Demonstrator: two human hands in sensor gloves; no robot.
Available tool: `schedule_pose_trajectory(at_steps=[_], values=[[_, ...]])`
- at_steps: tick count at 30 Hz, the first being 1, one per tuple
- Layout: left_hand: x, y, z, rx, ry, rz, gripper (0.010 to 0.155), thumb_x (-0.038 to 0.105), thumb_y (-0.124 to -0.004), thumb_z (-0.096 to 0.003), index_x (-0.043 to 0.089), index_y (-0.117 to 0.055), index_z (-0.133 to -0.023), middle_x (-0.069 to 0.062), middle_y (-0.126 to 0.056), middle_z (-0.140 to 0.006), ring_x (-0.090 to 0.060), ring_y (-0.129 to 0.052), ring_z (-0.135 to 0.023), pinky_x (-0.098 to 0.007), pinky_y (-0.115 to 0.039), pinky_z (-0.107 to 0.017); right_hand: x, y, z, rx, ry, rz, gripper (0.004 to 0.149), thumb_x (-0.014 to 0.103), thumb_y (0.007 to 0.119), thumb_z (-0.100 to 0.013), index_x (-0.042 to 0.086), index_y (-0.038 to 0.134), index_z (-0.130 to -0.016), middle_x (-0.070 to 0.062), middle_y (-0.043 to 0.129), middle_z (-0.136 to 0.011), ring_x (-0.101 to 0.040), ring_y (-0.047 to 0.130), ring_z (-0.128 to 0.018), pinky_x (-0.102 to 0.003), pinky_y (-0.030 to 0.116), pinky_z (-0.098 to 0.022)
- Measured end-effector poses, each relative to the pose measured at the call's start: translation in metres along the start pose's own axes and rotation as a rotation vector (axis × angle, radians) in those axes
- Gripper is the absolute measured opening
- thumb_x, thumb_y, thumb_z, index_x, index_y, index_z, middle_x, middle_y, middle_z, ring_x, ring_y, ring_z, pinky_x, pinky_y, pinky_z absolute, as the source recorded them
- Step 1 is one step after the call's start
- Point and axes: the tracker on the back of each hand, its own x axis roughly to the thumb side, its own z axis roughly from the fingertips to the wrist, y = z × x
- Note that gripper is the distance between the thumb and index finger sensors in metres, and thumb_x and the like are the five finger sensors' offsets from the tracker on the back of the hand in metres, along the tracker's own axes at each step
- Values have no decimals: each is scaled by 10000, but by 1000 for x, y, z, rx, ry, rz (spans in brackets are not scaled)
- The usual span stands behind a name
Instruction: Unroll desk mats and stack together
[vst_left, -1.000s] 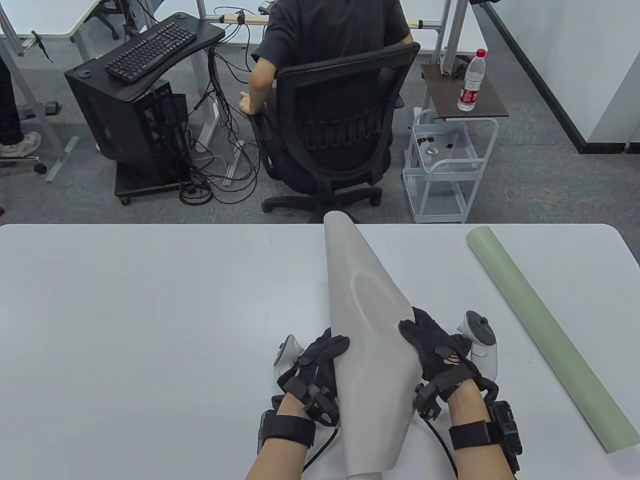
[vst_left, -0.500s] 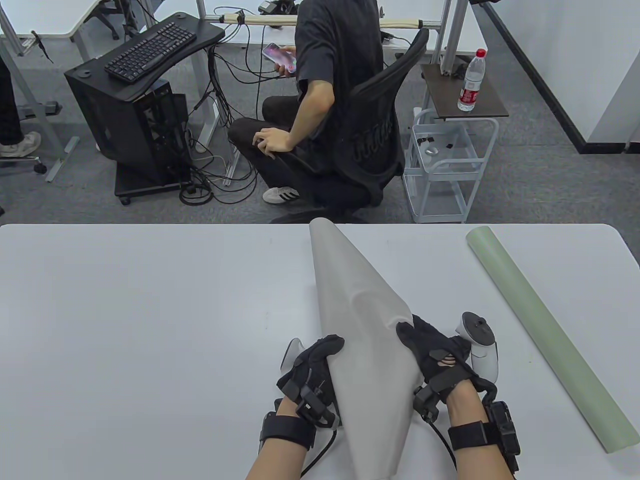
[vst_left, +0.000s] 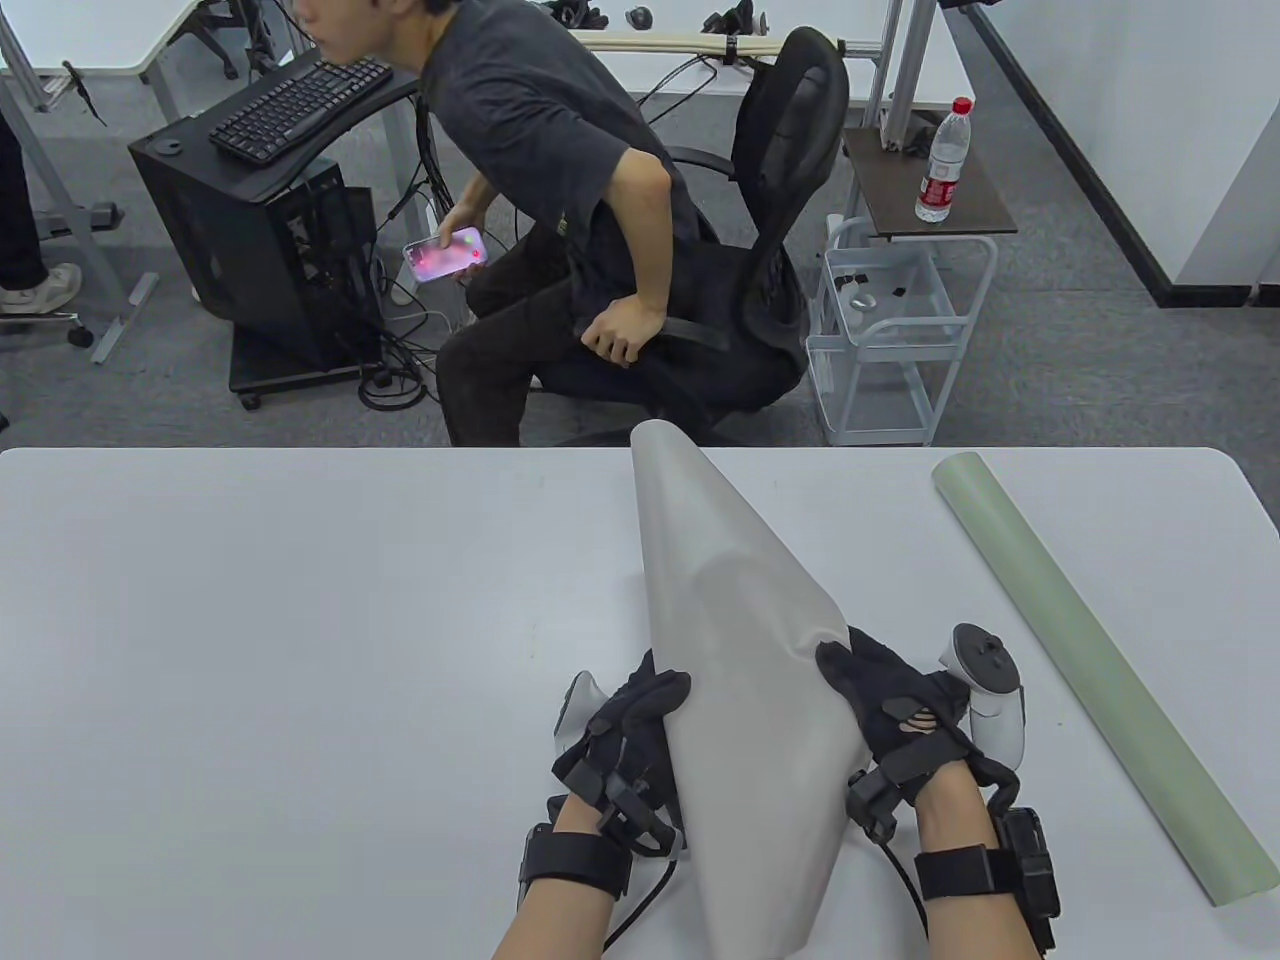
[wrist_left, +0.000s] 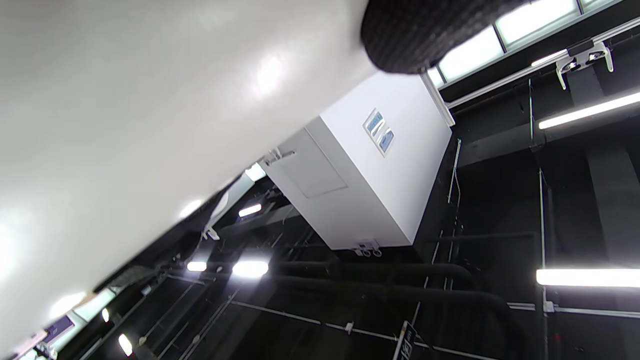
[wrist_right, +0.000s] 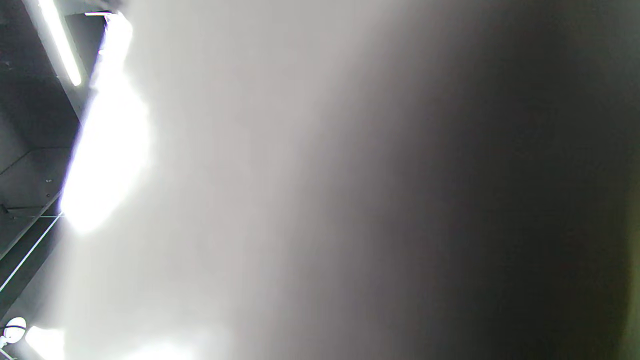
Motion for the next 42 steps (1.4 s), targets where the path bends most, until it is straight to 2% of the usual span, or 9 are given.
schedule_pose_trajectory(at_steps=[4,10,13,17,27,30,32,38,42], values=[[0,5,2,64,47,-6,865,373,-895,-451,162,-257,-997,-21,-591,-1037,-243,-932,-799,-434,-850,-616,0,-2,1,-9,-3,-4,418,399,710,-554,327,727,-965,20,958,-492,-105,929,-150,-229,862,-61],[-3,4,1,16,52,47,630,420,-944,-438,319,-522,-894,44,-733,-934,-187,-987,-738,-388,-907,-577,-1,1,-1,7,3,11,411,398,716,-552,337,743,-957,19,959,-489,-105,926,-150,-231,861,-64],[3,2,0,-38,30,57,659,350,-884,-458,262,-412,-910,-72,-632,-1047,-392,-919,-881,-495,-898,-610,-4,-4,0,-18,14,24,410,400,716,-551,340,745,-956,20,960,-487,-103,925,-150,-229,861,-64],[3,6,0,-41,4,74,810,313,-812,-475,230,-166,-955,-67,-575,-1054,-361,-912,-903,-504,-852,-644,-7,-5,0,-29,24,-1,409,396,717,-553,337,744,-957,20,959,-488,-107,925,-150,-234,861,-65],[12,18,4,-9,-16,61,859,268,-727,-471,200,-39,-981,-160,-446,-1093,-420,-813,-928,-569,-759,-653,-10,-15,0,-91,37,30,409,396,724,-551,331,754,-954,16,964,-488,-109,927,-150,-236,862,-67],[17,20,6,9,-20,38,870,259,-743,-470,177,-44,-982,-146,-435,-1103,-423,-800,-938,-554,-763,-660,-10,-18,2,-104,35,29,410,394,726,-552,326,756,-955,15,964,-488,-112,928,-151,-238,862,-67],[14,22,6,43,5,55,843,295,-822,-466,136,-187,-996,-49,-510,-1089,-335,-873,-901,-476,-820,-649,-10,-18,1,-107,32,29,409,396,725,-552,332,754,-955,17,964,-489,-110,927,-152,-237,862,-68],[12,17,-1,-42,7,66,687,387,-909,-448,333,-423,-931,-33,-643,-1034,-231,-901,-816,-390,-841,-616,-7,-18,1,-103,19,71,405,402,726,-548,347,762,-948,23,967,-487,-106,924,-151,-233,861,-68],[17,14,-1,-71,20,61,688,335,-828,-472,263,-309,-918,-68,-589,-1054,-404,-853,-939,-519,-856,-645,-6,-22,4,-131,20,80,403,401,726,-551,346,763,-948,22,964,-488,-106,921,-154,-235,861,-73]])
